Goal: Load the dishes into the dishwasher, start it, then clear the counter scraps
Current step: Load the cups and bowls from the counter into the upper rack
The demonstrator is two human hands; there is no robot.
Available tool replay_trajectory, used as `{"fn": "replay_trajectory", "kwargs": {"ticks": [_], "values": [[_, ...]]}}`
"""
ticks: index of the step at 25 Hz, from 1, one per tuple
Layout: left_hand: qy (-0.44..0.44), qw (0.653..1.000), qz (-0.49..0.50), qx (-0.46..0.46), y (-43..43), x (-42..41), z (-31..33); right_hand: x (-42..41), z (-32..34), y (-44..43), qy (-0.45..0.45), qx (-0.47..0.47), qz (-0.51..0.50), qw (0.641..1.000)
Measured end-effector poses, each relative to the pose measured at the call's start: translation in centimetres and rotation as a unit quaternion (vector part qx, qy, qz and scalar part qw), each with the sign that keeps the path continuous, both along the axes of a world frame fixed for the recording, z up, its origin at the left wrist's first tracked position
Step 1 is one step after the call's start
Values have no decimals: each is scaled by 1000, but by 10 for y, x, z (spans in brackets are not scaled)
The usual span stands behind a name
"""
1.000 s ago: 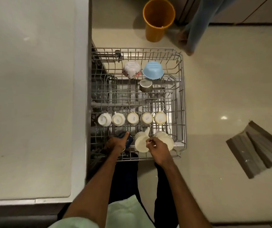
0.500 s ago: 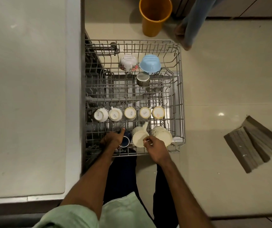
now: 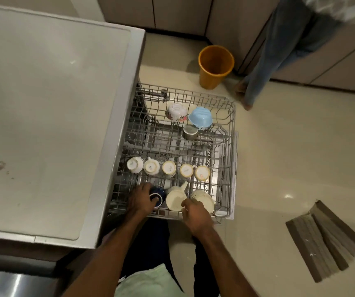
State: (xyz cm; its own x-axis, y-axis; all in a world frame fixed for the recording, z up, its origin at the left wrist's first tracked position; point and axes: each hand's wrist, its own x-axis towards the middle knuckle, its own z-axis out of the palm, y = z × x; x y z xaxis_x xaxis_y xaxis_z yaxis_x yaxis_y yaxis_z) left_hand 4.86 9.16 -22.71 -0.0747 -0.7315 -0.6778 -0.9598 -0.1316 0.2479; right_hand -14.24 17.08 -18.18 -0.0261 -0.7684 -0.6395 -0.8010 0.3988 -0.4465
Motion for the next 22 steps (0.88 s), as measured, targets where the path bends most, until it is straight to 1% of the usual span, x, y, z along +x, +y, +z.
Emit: {"fn": "replay_trajectory", "kwargs": {"ticks": [2,5,9,12,15,18,22], "values": [[19,997,-72,25,6,-7,-9,-8,-4,-11,9,-26,20,999],[-9,999,-34,10,11,-12,-18,-17,-13,-23,10,-40,50,998],[-39,999,-15,-14,13,-15,-19,-19,-19,-29,20,-38,79,996],[-69,997,9,-14,15,-20,-20,-17,-20,-32,18,-38,105,994],[-69,997,37,-9,14,-20,-18,-15,-17,-37,21,-43,123,991],[-36,995,93,11,18,-17,1,-18,-3,-43,28,-53,159,986],[4,987,158,-40,36,-3,61,-21,44,-51,34,-62,248,966]]}}
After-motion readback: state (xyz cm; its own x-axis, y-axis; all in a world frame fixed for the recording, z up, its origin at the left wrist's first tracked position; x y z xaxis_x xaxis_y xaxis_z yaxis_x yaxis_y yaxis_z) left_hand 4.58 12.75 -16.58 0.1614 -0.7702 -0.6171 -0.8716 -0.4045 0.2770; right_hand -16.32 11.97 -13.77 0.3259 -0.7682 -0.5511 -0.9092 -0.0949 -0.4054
